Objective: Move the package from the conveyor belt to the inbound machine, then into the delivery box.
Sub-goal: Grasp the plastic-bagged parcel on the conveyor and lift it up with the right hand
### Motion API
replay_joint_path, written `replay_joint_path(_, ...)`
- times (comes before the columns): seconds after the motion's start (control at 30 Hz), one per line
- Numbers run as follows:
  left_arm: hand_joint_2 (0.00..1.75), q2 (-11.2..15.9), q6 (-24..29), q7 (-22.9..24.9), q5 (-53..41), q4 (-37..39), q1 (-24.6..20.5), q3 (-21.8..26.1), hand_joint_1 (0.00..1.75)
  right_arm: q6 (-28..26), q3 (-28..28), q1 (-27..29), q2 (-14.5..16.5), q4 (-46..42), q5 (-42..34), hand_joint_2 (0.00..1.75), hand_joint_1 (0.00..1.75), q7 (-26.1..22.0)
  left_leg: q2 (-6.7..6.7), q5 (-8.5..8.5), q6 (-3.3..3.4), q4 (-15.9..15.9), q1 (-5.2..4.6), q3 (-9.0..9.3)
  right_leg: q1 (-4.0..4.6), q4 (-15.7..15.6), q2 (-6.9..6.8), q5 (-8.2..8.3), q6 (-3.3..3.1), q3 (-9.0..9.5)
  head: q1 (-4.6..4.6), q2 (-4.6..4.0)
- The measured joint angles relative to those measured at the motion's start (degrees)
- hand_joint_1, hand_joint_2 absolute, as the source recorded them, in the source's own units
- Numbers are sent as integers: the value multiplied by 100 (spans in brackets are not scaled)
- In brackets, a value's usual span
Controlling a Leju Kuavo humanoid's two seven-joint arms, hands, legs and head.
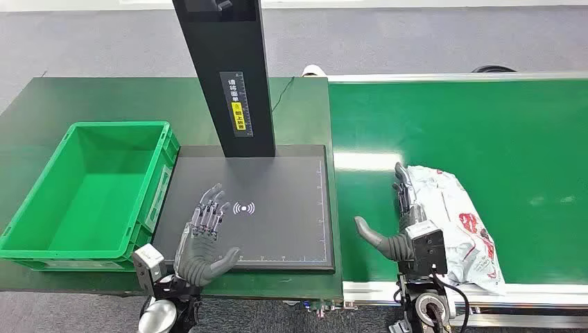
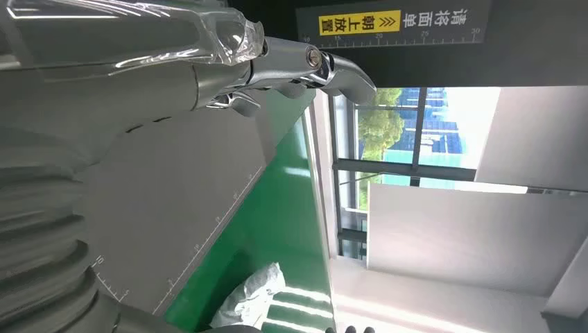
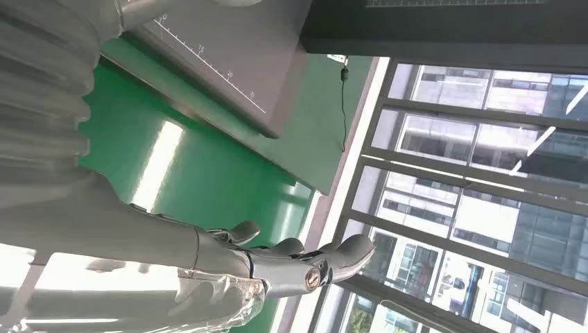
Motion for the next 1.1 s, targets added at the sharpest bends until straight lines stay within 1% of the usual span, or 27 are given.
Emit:
replay_joint_path(0.13,175,1,0,20,2,-15,7,9,0,-193,-12,-25,-35,11,174,175,0,153,0,0,0,0,0,0,0,0,0,0,0,0,-1,0)
replay_joint_path(0.27,175,5,9,73,1,-54,45,62,0,-521,-159,-153,-177,15,735,175,0,579,0,0,0,0,0,0,-1,0,0,0,0,1,-1,0)
replay_joint_path(0.4,175,23,8,94,-22,-109,101,115,0,-636,-426,-372,-379,68,1285,175,0,927,0,0,0,2,-1,0,-2,0,0,1,1,1,-1,0)
replay_joint_path(0.53,175,52,7,98,-26,-174,163,131,0,-755,-636,-511,-573,193,1533,175,0,988,-1,0,1,2,-1,0,-3,0,0,1,1,1,-1,0)
replay_joint_path(0.67,175,69,7,101,-26,-200,196,137,0,-895,-735,-563,-684,278,1702,175,0,1023,-2,0,1,1,-1,0,-2,0,-1,1,1,0,-2,0)
replay_joint_path(0.8,175,87,4,98,-26,-200,237,133,0,-1125,-885,-620,-836,362,1887,175,0,1185,-2,0,1,1,-1,-1,-2,0,-1,1,1,1,0,0)
replay_joint_path(0.9,175,101,2,89,-26,-200,269,128,0,-1252,-1054,-661,-963,420,2123,175,0,1407,-2,0,1,2,-6,-1,-6,0,-1,1,2,2,0,0)
replay_joint_path(1.0,175,110,-2,87,-22,-200,285,123,0,-1245,-1186,-679,-1069,477,2323,175,0,1627,-2,0,1,2,-10,0,-10,0,-1,2,2,2,-2,0)
replay_joint_path(1.03,175,112,-4,98,-20,-200,285,122,0,-1216,-1223,-686,-1097,501,2418,175,0,1773,-2,0,1,2,-10,1,-10,0,-1,2,2,1,-2,0)
replay_joint_path(1.1,175,111,-19,160,-14,-200,277,121,0,-1111,-1310,-699,-1152,565,2703,175,0,2233,-2,0,2,2,-10,2,-10,0,-2,2,2,1,-2,0)
